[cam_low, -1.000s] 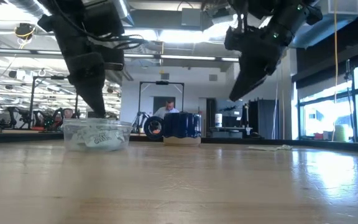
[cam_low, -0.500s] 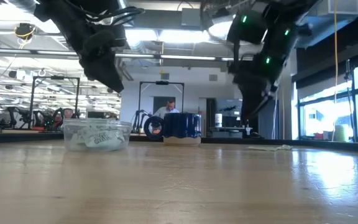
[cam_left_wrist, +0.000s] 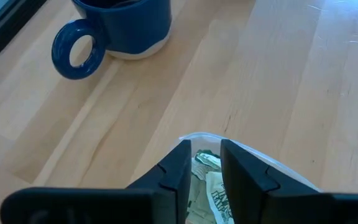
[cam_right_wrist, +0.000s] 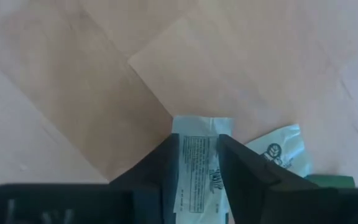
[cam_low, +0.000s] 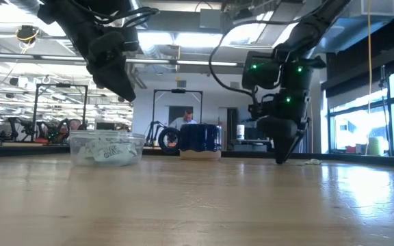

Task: Pick and place Stevia / Truvia into bins
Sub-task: Put the bottom white stevia packet into the transparent container, then put the white stevia packet into the transparent container

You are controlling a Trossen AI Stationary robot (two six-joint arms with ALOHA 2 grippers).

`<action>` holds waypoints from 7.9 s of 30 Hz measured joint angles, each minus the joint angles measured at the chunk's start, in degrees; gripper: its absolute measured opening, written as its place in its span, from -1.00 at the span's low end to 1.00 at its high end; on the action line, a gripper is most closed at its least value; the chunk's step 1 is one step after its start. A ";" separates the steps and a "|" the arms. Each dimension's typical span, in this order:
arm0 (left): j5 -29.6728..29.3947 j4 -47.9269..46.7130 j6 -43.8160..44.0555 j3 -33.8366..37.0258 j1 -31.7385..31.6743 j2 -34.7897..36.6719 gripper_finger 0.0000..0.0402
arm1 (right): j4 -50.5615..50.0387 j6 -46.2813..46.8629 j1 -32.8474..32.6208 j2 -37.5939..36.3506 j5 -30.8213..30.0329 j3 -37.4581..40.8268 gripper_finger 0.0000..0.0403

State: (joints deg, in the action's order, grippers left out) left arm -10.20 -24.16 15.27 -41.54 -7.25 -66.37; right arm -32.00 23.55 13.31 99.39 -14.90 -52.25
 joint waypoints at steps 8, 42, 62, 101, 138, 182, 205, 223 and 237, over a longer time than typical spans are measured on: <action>0.02 -0.01 -0.01 0.00 0.01 -0.02 -0.61 | -0.04 -0.22 0.53 0.73 1.74 -0.18 -0.58; 10.98 20.22 -19.18 -0.02 1.87 -3.55 -0.52 | 15.98 -5.62 -10.96 -19.09 12.34 0.23 -0.99; 23.64 58.40 -29.88 -0.02 7.63 -14.99 -0.26 | 47.09 -13.37 -22.94 -22.57 25.58 0.11 -1.00; 23.65 69.11 -28.44 0.00 10.24 -14.99 -0.29 | 51.98 -13.42 -22.42 -18.38 20.92 0.03 -1.00; 25.42 66.36 -29.09 0.02 10.27 -14.99 -0.97 | 52.87 -14.73 -22.46 -18.49 20.92 0.03 -0.96; 25.30 -0.06 3.00 0.02 -3.41 -10.97 -0.98 | 15.92 -8.94 -18.96 -26.27 -4.06 0.07 -0.25; 9.11 1.09 -2.58 0.02 -3.65 -2.95 -0.68 | -4.26 -1.03 -6.31 -21.57 -4.01 0.07 -0.43; 9.29 1.67 -2.56 0.02 -2.86 -2.69 -0.69 | -7.79 9.35 1.91 -1.81 3.11 0.07 -0.58; 9.31 1.66 -2.56 0.02 -2.86 -2.70 -0.68 | -7.81 9.07 3.13 -0.61 6.13 -0.14 -0.81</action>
State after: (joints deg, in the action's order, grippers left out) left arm -0.89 -22.50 12.71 -41.52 -10.11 -69.07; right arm -39.81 32.62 16.45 98.77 -8.77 -52.39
